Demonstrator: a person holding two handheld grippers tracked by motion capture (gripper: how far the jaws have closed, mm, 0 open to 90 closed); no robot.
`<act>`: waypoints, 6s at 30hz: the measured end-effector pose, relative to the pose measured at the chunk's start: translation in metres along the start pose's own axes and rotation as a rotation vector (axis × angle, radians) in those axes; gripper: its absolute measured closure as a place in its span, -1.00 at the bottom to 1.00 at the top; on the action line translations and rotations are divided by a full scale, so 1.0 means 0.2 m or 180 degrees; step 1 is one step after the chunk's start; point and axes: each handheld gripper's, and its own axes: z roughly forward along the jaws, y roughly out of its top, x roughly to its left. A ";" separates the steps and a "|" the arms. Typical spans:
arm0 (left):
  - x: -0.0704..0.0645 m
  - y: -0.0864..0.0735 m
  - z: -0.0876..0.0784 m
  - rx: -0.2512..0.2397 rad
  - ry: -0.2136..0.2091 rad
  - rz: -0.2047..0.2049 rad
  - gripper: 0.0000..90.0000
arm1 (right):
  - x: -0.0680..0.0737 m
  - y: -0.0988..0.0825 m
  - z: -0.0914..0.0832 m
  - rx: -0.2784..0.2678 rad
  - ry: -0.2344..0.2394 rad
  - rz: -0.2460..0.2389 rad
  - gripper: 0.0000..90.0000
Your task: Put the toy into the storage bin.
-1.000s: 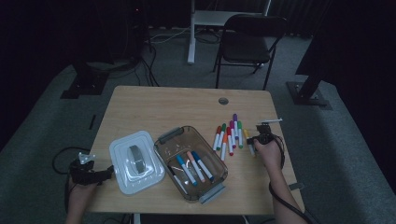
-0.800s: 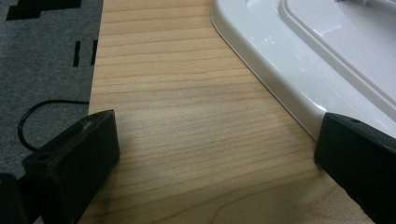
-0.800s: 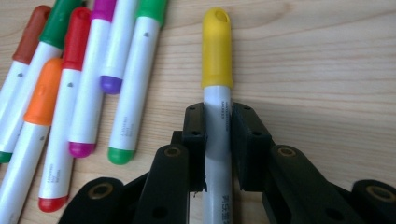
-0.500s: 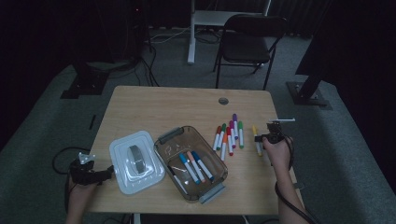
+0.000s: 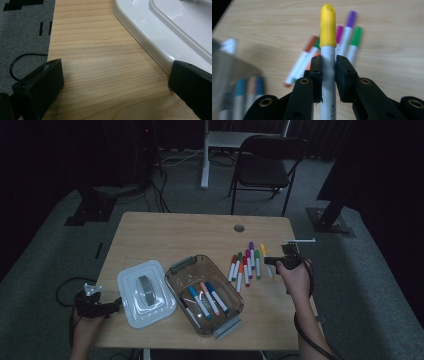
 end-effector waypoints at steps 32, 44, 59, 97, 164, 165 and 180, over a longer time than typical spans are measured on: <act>0.00 0.00 0.00 0.0000 0.0000 0.0001 -0.99 | 0.99 -0.07 0.09 0.0533 0.1090 -0.1231 0.71; 0.00 0.00 0.00 -0.0004 0.0001 0.0000 -0.99 | 1.11 -0.18 0.34 0.1154 0.1025 -0.1401 0.71; 0.00 0.00 0.00 0.0000 -0.0001 0.0000 -0.99 | 1.20 -0.27 0.55 0.1692 0.0732 -0.1605 0.71; 0.00 0.00 0.00 -0.0001 -0.0001 0.0000 -0.99 | 0.96 -0.14 0.17 0.0830 0.0856 -0.1705 0.42; 0.00 0.00 0.00 -0.0001 0.0000 0.0000 -0.99 | -0.23 0.06 0.31 0.0286 -0.0516 0.0203 0.71; 0.00 0.00 0.00 -0.0001 0.0000 -0.0001 -0.99 | -0.21 0.06 0.28 0.0253 -0.0478 0.0185 0.71; 0.00 0.00 0.00 0.0000 0.0000 0.0000 -0.99 | 0.25 0.09 0.00 -0.0086 0.0297 -0.0316 0.71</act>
